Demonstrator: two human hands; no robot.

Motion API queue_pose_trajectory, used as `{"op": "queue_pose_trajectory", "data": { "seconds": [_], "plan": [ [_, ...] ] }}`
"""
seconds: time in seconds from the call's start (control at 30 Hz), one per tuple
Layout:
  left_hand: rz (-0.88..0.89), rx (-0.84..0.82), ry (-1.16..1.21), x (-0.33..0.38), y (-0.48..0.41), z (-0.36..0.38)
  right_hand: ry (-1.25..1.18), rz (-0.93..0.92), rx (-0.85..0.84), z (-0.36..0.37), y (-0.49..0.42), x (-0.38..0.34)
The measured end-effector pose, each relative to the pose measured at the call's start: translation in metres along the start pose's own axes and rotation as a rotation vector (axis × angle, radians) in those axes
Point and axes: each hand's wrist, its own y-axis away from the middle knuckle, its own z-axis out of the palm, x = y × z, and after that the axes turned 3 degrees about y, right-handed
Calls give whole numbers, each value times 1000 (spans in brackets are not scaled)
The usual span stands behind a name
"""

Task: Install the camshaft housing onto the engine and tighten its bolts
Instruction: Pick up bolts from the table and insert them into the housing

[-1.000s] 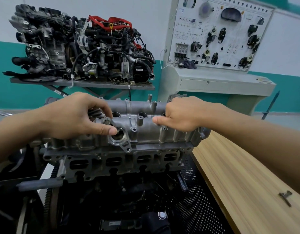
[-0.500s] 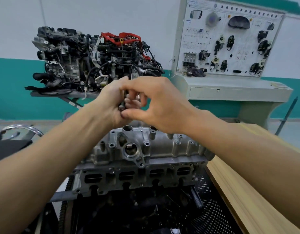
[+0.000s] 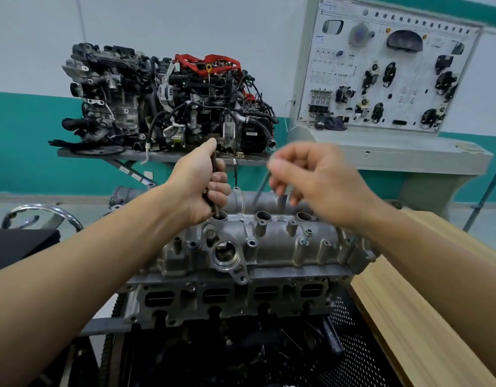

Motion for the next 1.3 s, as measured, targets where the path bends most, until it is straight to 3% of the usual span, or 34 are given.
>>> {"op": "queue_pose_trajectory", "data": {
  "seconds": [0.1, 0.33, 0.5, 0.6, 0.7, 0.8, 0.9, 0.97, 1.13, 1.3],
  "plan": [
    [7, 1, -36, -1, -2, -11, 120, 135, -200, 7, 16, 16],
    [13, -65, -74, 6, 5, -16, 111, 143, -196, 14, 16, 27],
    [20, -89, -158, 15, 17, -23, 351, 140, -372, 22, 14, 27],
    [89, -111, -420, 15, 30, -28, 533, 43, -407, 24, 12, 23],
    [300, -176, -972, 17, 53, -40, 687, -48, -356, 23, 12, 17],
    [539, -171, -1582, 3, 76, -48, 614, -78, -277, 19, 11, 14],
    [690, -95, -1954, -17, 78, -44, 576, -53, -385, 17, 6, 16],
    [714, -96, -2022, -18, 71, -43, 572, -61, -428, 17, 5, 20],
    [694, -209, -2010, -8, 55, -40, 545, -114, -384, 17, 10, 33],
    [781, -325, -2022, -1, 48, -41, 549, -194, -326, 15, 7, 41]
  ]
}}
